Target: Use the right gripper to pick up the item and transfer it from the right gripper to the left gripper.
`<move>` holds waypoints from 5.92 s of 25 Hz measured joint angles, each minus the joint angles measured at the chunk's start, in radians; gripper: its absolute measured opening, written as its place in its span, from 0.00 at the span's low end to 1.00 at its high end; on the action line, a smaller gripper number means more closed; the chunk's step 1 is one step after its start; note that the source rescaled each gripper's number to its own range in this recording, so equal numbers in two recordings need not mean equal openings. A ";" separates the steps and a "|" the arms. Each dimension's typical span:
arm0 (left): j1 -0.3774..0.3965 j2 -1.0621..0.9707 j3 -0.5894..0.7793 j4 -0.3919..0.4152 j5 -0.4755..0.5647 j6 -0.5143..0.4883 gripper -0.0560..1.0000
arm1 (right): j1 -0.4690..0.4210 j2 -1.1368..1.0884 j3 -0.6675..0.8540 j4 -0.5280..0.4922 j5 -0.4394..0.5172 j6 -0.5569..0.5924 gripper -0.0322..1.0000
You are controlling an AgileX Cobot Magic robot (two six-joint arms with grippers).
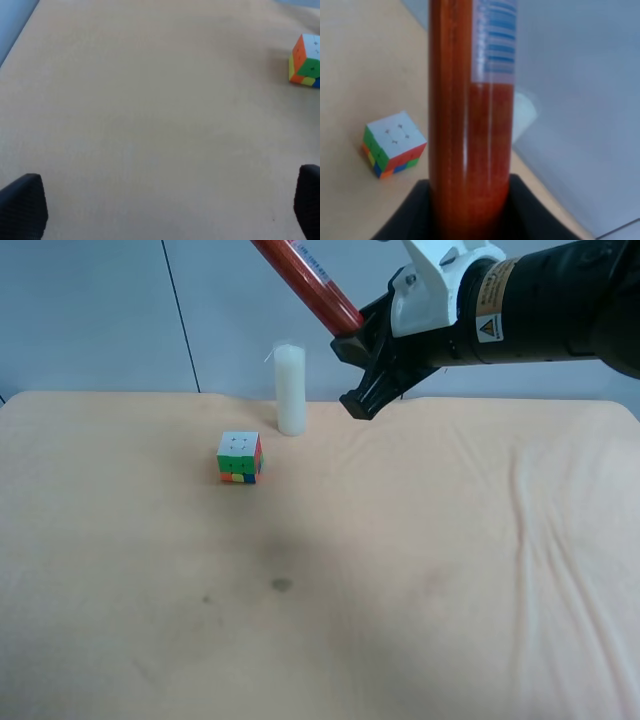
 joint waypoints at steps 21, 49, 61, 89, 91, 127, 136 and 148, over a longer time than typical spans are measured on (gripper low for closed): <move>0.000 0.000 0.000 0.000 0.000 0.000 1.00 | 0.000 0.000 0.000 -0.002 -0.004 0.000 0.04; 0.000 0.000 -0.024 -0.072 -0.113 -0.003 1.00 | 0.000 0.000 0.000 -0.002 -0.004 0.000 0.04; 0.000 0.347 -0.031 -0.533 -0.548 -0.004 1.00 | 0.000 0.000 0.000 -0.002 -0.005 0.000 0.04; -0.537 0.912 -0.165 -0.722 -1.071 0.004 1.00 | 0.000 0.000 0.000 -0.002 -0.005 0.000 0.04; -0.574 0.935 -0.189 -0.722 -1.090 0.004 1.00 | 0.000 0.000 0.000 -0.002 -0.005 0.000 0.04; -0.743 1.296 -0.426 -0.665 -1.166 0.011 1.00 | 0.000 0.000 0.000 -0.002 -0.005 0.000 0.04; -0.745 1.304 -0.429 -0.647 -1.200 0.011 1.00 | 0.000 0.000 0.000 -0.002 -0.005 0.000 0.04; -0.770 1.370 -0.515 -0.632 -1.189 0.014 1.00 | 0.000 0.000 0.000 -0.002 -0.005 0.000 0.04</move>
